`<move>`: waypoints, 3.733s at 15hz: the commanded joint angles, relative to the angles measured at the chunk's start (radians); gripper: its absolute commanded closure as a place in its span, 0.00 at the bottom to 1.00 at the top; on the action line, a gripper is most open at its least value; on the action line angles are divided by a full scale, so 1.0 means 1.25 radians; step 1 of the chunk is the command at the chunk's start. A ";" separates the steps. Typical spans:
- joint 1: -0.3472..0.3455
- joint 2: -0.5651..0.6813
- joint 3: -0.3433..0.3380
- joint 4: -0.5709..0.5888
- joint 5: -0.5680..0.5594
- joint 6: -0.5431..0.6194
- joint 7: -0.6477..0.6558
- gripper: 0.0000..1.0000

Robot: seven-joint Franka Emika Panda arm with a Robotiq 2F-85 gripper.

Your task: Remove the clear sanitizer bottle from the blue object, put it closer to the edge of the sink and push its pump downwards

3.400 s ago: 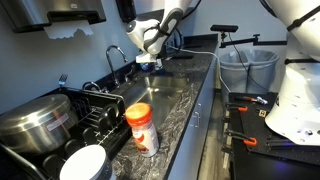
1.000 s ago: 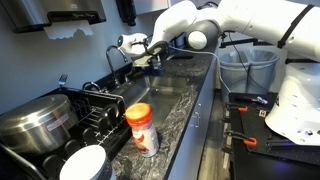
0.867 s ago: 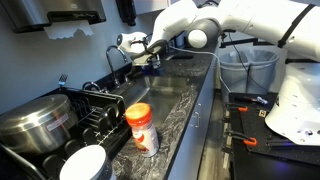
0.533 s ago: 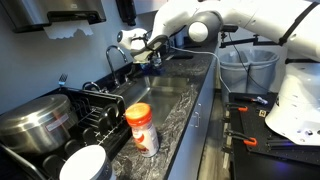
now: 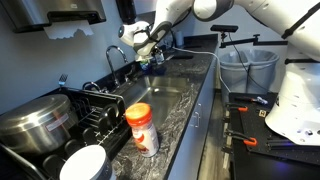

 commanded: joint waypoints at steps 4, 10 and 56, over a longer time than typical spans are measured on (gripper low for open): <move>0.043 -0.197 0.011 -0.291 -0.078 0.042 0.032 0.84; 0.019 -0.192 0.037 -0.285 -0.081 0.026 0.028 0.59; -0.085 -0.335 0.106 -0.655 -0.390 0.294 0.488 0.84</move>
